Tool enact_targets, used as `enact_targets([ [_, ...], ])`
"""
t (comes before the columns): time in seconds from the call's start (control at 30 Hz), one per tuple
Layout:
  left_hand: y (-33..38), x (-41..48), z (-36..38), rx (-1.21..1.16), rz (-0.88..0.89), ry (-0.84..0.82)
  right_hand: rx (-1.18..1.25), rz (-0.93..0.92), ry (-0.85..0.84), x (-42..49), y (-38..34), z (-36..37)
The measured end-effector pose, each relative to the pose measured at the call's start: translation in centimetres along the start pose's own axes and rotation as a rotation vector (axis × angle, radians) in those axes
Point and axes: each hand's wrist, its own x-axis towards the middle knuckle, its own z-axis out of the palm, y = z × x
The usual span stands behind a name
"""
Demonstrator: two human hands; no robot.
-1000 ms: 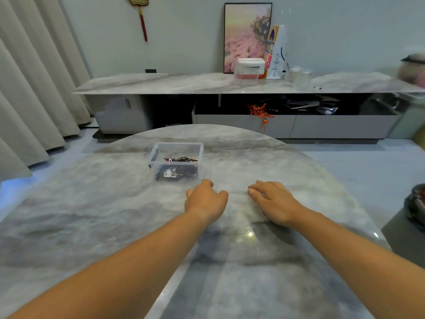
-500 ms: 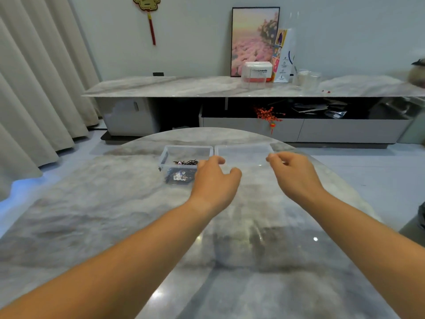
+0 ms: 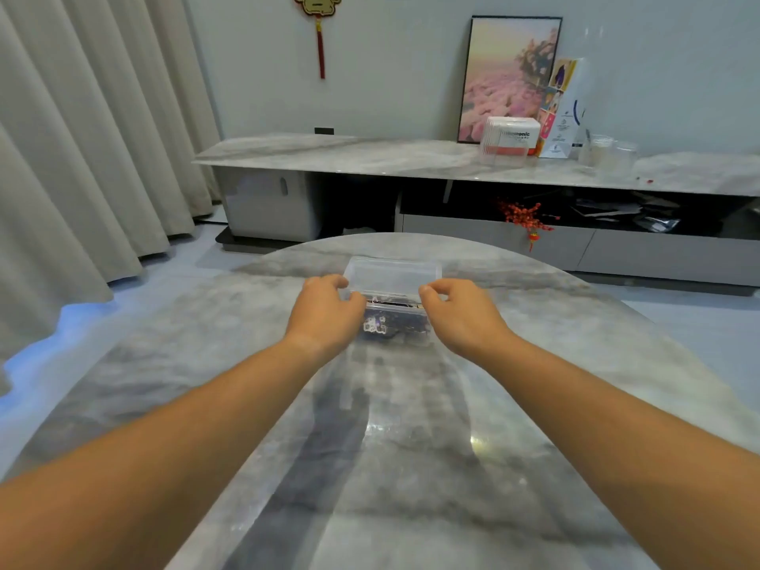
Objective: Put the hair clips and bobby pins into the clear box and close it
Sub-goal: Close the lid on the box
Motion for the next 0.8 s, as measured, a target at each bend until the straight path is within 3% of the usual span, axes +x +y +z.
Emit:
enact_targets([
  [0.5, -1.2, 1.1, 0.0, 0.057, 0.008, 0.037, -0.241, -0.083, -0.115, -0.5, 2.0, 0.7],
  [0.67, -0.2, 2.4, 0.1, -0.08, -0.102, 0.008, -0.325, -0.129, -0.16, -0.6, 2.1, 0.1],
  [0.8, -0.4, 3.1, 0.3, -0.225, -0.282, -0.111, -0.327, -0.132, -0.15, -0.4, 1.8, -0.3],
])
